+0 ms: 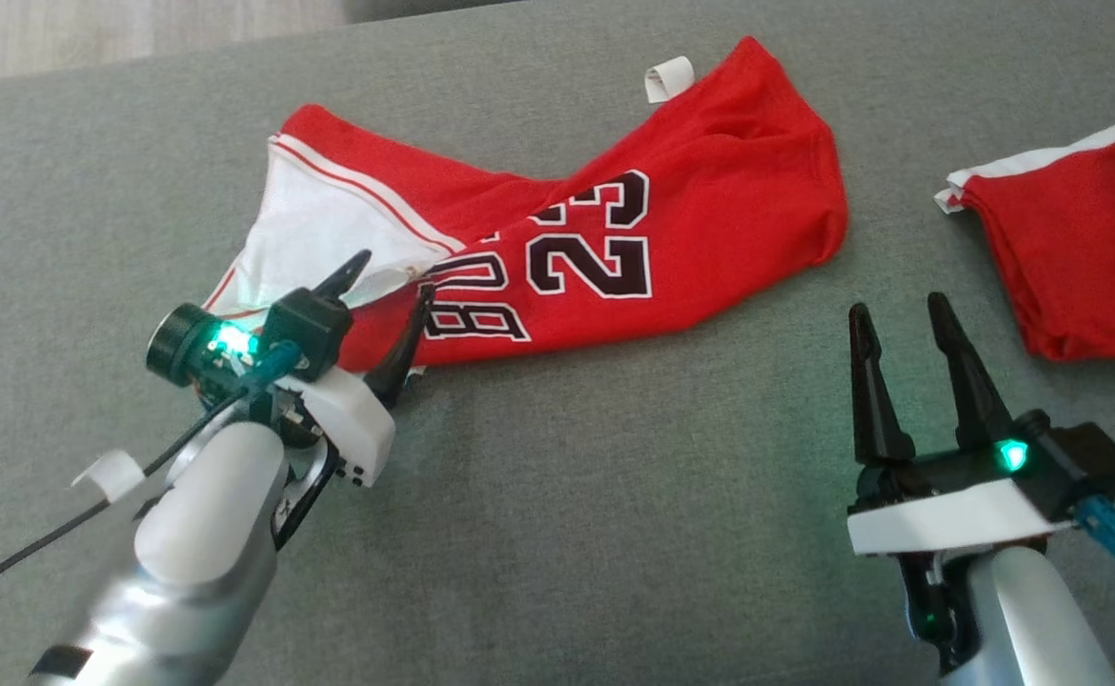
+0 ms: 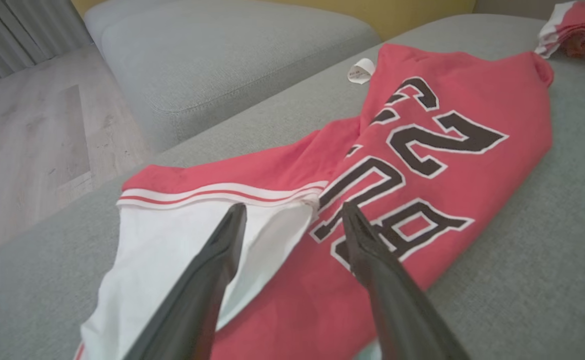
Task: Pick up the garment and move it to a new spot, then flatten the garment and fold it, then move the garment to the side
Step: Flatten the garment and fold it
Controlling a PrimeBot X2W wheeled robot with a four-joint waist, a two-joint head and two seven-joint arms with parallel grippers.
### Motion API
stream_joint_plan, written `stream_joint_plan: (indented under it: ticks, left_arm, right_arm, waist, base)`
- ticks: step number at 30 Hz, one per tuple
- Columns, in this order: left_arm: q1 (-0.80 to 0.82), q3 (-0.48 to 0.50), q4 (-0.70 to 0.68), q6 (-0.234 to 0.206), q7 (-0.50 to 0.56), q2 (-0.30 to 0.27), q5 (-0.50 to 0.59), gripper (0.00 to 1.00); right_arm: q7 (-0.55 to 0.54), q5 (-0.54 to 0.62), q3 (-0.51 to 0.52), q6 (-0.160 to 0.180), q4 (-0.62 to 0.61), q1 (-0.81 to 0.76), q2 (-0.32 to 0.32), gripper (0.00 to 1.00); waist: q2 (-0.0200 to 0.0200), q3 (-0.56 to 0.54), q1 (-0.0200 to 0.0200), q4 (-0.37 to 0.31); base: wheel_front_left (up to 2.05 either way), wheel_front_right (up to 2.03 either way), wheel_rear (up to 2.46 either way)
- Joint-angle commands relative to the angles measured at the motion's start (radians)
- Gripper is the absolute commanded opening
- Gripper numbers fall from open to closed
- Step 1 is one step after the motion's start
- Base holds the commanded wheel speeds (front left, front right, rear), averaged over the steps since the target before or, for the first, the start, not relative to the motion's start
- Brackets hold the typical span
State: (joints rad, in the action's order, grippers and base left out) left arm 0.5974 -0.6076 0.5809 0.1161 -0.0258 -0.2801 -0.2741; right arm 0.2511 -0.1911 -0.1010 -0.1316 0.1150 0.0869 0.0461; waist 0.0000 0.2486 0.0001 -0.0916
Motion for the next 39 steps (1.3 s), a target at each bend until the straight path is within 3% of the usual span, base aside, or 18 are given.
stream_joint_plan:
  ticks: [1,5,6,7,8,15,25,32,39]
  left_arm:
    - [0.05,0.03,-0.017,0.003,0.002,-0.037,0.005,1.0]
    - [0.06,0.025,0.003,0.004,0.0,-0.035,0.0,1.0]
    - [0.064,0.026,0.005,0.004,-0.004,-0.035,-0.001,0.52]
    - [0.069,0.027,0.007,0.001,-0.011,-0.035,-0.002,0.13]
    - [0.074,0.03,0.008,-0.004,-0.02,-0.035,-0.002,0.0]
    - [0.122,0.039,0.008,-0.002,-0.016,-0.046,-0.022,0.0]
    - [0.306,0.054,-0.017,0.008,0.056,-0.14,-0.029,0.0]
    - [0.545,0.074,0.061,0.013,0.111,-0.226,-0.035,0.0]
    - [0.792,0.058,0.207,0.005,0.086,-0.279,0.048,0.0]
  right_arm:
    - [0.011,-0.007,-0.023,0.001,-0.032,0.034,0.004,1.0]
    - [0.011,-0.011,-0.022,0.001,-0.034,0.033,0.004,1.0]
    - [0.011,-0.012,-0.022,0.001,-0.034,0.033,0.004,1.0]
    - [0.011,-0.012,-0.022,0.001,-0.034,0.033,0.004,1.0]
    - [0.011,-0.012,-0.022,0.001,-0.034,0.034,0.004,1.0]
    - [0.011,-0.012,-0.026,0.001,-0.026,0.04,0.004,1.0]
    - [0.011,-0.029,-0.039,0.001,-0.022,0.054,0.004,1.0]
    - [0.011,-0.059,-0.086,0.001,-0.028,0.091,0.004,1.0]
    - [0.011,-0.114,-0.134,0.001,-0.041,0.114,0.004,1.0]
  waist:
    - [0.0,0.003,-0.0001,-0.006]
    - [0.0,0.007,-0.0001,-0.012]
    - [0.0,0.008,-0.0001,-0.013]
    - [0.0,0.009,-0.0001,-0.013]
    - [0.0,0.01,-0.0001,-0.013]
    - [0.0,0.012,-0.0001,-0.02]
    - [0.0,0.035,-0.0001,-0.059]
    - [0.0,0.097,-0.0001,-0.146]
    - [0.0,0.178,-0.0001,-0.247]
  base:
    - [0.0,0.0,0.0]
    - [0.0,0.0,0.0]
    - [0.0,0.0,0.0]
    - [0.0,0.0,0.0]
    - [0.0,0.0,0.0]
    - [0.0,0.0,0.0]
    - [0.0,0.0,0.0]
    - [0.0,0.0,0.0]
    - [0.0,0.0,0.0]
